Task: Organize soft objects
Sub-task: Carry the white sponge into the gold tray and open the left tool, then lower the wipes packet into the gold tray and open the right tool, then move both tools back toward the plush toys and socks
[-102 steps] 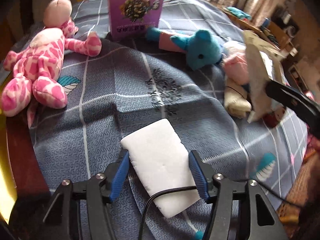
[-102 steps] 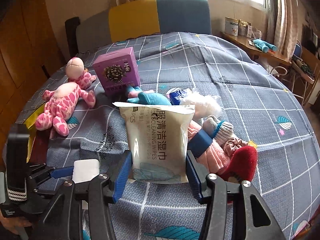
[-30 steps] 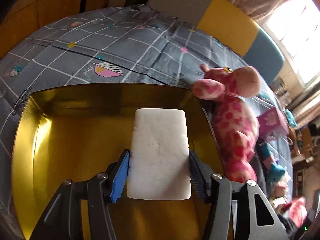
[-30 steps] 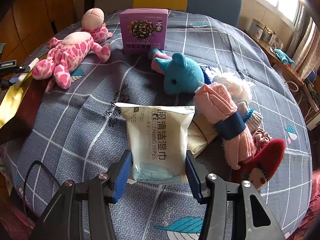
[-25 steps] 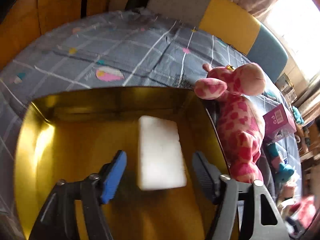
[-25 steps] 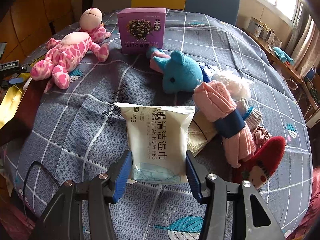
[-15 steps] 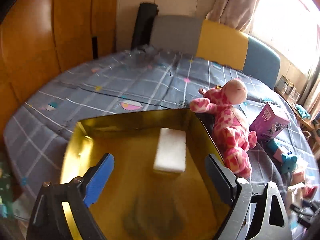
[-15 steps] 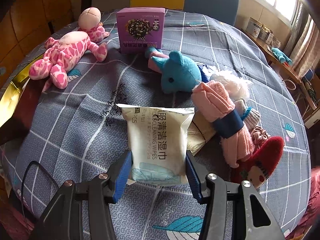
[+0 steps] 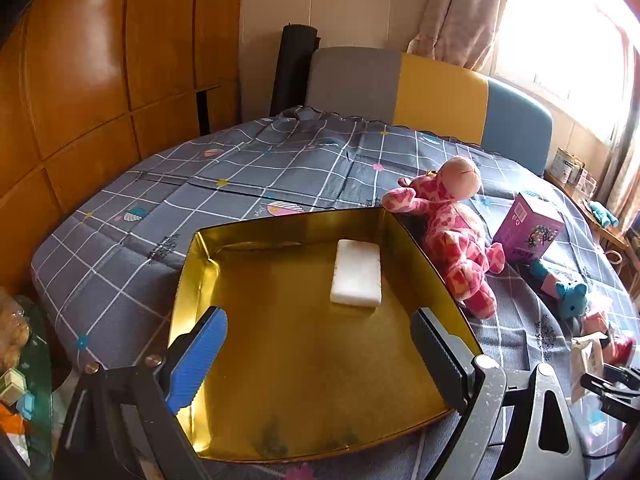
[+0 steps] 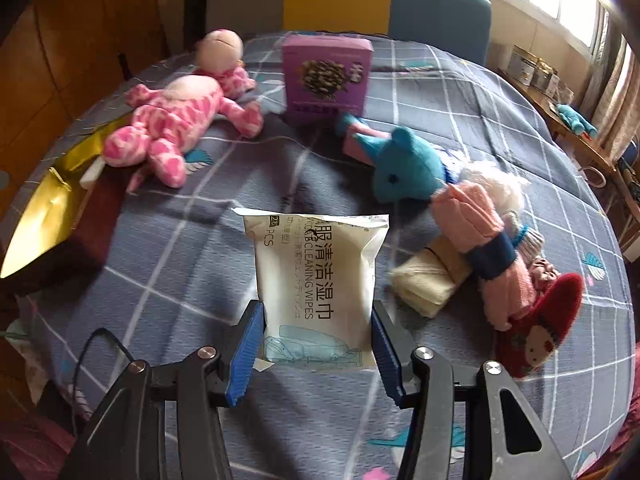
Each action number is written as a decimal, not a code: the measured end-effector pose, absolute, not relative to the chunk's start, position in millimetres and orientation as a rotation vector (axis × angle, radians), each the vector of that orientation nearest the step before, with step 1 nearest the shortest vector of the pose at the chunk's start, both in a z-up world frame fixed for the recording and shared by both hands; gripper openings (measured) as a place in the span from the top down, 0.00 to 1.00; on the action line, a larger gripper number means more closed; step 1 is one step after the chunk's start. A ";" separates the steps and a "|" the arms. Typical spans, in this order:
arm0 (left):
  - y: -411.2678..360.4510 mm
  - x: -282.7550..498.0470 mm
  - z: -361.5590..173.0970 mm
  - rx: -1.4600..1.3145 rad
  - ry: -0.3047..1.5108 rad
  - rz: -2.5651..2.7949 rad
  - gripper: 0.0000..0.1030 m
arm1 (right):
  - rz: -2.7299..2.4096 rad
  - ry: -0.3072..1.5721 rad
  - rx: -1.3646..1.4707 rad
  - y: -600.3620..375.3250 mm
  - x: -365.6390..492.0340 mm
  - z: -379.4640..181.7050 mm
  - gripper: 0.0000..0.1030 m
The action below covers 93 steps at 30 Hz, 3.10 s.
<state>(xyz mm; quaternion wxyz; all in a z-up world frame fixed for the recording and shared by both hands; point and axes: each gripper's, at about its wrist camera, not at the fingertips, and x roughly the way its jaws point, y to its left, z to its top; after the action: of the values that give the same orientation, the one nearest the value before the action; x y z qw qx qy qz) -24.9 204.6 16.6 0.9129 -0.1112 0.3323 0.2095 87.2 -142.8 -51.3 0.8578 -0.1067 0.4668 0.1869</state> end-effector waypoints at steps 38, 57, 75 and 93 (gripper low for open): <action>267.7 -59.1 -15.0 -0.400 0.734 0.507 0.02 | 0.819 0.976 -0.403 133.7 85.1 -48.7 0.28; 220.2 -49.4 -2.9 -0.278 0.738 0.412 0.02 | 0.691 0.800 -0.336 41.3 48.0 -13.7 0.28; 144.6 -17.5 8.4 -0.108 0.770 0.226 0.02 | 0.357 0.778 -0.207 -119.7 89.0 3.0 0.28; 37.1 78.7 20.0 -0.046 0.851 -0.053 0.08 | -0.135 0.768 0.261 -335.5 124.9 -5.8 0.28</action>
<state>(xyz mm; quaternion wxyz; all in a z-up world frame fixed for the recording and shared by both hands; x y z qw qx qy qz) 78.7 37.1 20.0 0.9103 -0.0223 0.4125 -0.0255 124.9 -335.5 -5.8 0.9167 0.1269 0.3731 -0.0658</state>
